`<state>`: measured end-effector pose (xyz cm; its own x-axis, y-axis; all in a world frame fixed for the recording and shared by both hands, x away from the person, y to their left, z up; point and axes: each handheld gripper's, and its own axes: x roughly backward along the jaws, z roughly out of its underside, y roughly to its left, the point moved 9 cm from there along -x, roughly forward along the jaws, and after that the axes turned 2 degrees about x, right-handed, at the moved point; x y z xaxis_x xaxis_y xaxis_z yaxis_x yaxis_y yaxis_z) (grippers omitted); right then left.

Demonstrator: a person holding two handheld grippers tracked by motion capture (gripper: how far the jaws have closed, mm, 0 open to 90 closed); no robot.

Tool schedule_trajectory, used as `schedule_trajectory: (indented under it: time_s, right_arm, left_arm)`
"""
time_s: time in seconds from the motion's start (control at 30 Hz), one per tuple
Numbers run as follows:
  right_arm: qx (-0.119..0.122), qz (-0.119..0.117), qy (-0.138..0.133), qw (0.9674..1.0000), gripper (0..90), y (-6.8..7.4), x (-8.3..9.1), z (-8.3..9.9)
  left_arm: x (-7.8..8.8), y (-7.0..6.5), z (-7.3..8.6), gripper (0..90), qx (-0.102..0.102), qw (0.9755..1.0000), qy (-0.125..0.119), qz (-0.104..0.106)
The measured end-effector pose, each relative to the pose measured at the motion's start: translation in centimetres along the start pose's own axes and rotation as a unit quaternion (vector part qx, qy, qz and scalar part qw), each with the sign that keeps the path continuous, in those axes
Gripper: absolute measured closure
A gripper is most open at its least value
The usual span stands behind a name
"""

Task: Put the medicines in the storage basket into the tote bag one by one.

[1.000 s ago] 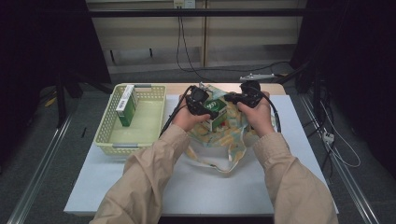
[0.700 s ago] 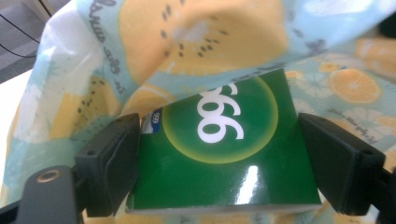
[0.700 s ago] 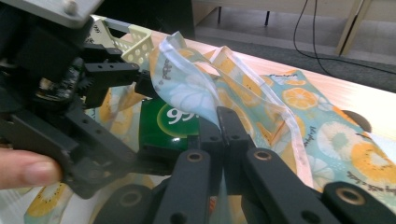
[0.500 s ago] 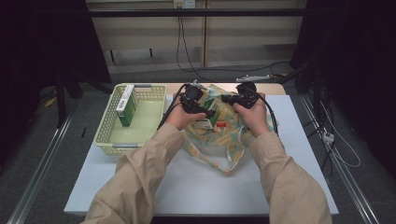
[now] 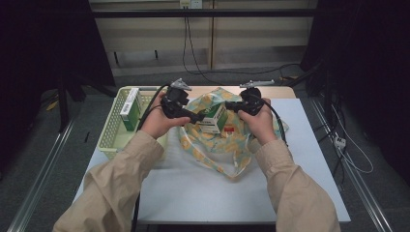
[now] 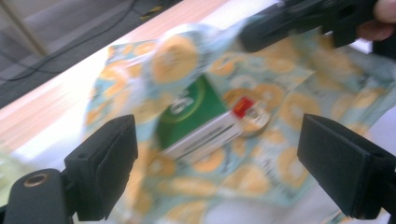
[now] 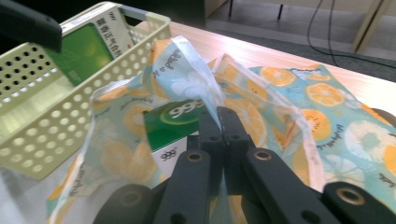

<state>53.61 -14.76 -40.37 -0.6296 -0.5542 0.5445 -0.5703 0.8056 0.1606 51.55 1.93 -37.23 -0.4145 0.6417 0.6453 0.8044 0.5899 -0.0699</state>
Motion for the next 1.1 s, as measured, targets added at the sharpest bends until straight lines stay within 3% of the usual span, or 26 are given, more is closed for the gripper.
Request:
schedule_trajectory:
  time_s: [0.23,0.43,0.7,0.77,0.83,0.9,0.97,1.1]
  right_arm:
    - [0.009,-0.004,-0.004,0.9999,90.0,0.6,0.6,-0.2]
    - [0.001,-0.010,-0.004,0.9999,90.0,0.4,0.9,0.2]
    - [-0.002,-0.010,-0.004,0.9999,90.0,0.3,0.8,0.2]
    - [-0.002,-0.011,-0.003,0.9999,90.0,0.3,0.7,0.2]
    - [-0.001,-0.012,-0.003,0.9999,90.0,0.4,0.7,0.2]
    - [-0.001,-0.012,-0.004,0.9999,90.0,0.4,0.7,0.2]
    - [-0.001,-0.013,-0.005,0.9999,90.0,0.4,0.7,0.1]
    - [-0.003,-0.014,-0.005,0.9999,90.0,0.2,0.7,0.2]
  left_arm:
    - [3.0,4.1,2.2,12.2,0.020,0.9988,0.009,-0.043]
    - [5.2,8.1,3.8,12.5,0.046,0.9953,0.002,-0.086]
    - [6.3,12.9,6.2,13.1,0.078,0.9874,0.016,-0.137]
    - [6.3,13.8,6.7,13.3,0.086,0.9861,0.014,-0.142]
    - [6.4,14.9,7.3,13.9,0.085,0.9833,0.021,-0.160]
    - [6.3,15.9,8.0,14.0,0.099,0.9805,0.028,-0.168]
    - [6.3,16.8,8.6,14.1,0.109,0.9772,0.031,-0.180]
    - [6.1,17.8,9.1,14.4,0.117,0.9736,0.036,-0.193]
